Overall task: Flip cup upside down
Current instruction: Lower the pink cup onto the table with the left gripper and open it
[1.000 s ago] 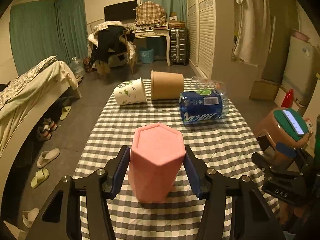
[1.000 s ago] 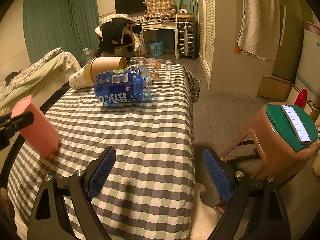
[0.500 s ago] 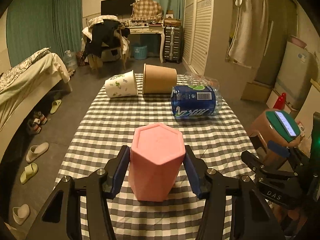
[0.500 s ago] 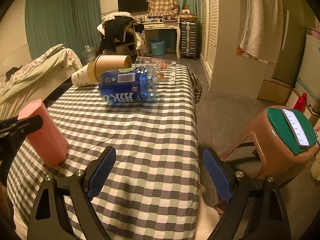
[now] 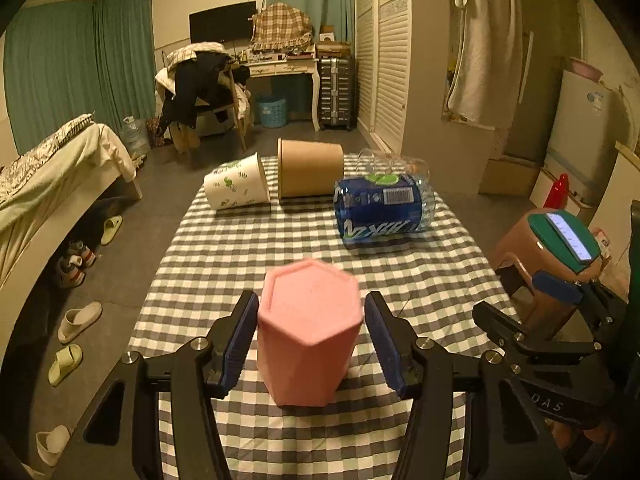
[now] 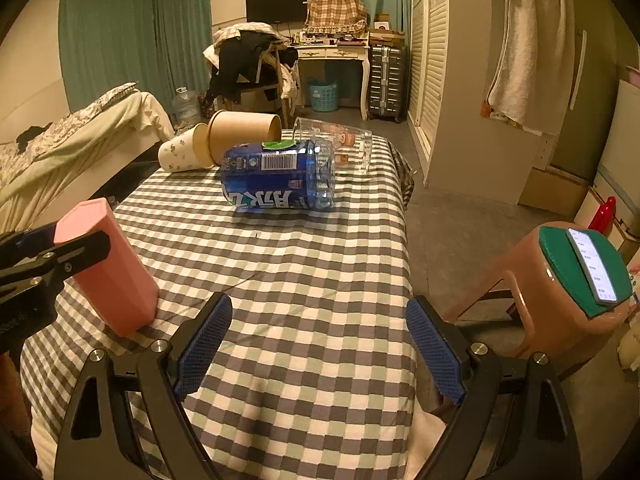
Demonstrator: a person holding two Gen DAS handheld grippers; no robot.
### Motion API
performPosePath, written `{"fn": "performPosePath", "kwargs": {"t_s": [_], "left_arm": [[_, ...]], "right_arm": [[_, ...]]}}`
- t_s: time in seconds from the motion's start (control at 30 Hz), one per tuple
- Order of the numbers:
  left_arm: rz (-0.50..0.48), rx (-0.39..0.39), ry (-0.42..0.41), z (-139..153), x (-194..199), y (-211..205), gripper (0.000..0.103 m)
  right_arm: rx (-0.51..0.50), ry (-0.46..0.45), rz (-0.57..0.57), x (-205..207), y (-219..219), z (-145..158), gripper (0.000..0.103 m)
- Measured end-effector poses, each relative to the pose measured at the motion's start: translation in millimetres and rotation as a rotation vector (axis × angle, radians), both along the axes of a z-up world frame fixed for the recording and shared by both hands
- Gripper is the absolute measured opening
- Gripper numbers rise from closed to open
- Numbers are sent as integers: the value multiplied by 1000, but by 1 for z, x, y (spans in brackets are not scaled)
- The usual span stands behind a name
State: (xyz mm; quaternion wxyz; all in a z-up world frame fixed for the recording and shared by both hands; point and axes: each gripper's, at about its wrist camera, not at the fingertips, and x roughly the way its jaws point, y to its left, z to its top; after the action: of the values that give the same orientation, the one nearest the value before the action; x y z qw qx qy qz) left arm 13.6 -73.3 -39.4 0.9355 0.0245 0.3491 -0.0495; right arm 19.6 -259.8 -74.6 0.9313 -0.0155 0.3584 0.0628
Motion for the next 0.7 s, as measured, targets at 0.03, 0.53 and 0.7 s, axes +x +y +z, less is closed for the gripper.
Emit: {"fn": "performPosePath", "kwargs": {"t_s": [0.03, 0.53, 0.7], "left_arm": [[-3, -4, -6, 3, -1, 0, 64], [-16, -49, -161, 63, -32, 24, 71], [14, -43, -206, 78, -50, 44, 74]], "right_arm": [[-5, -4, -1, -1, 1, 3, 89], [-40, -125, -8, -45, 18, 62, 89], [-35, -190, -9, -69, 26, 88, 89]]}}
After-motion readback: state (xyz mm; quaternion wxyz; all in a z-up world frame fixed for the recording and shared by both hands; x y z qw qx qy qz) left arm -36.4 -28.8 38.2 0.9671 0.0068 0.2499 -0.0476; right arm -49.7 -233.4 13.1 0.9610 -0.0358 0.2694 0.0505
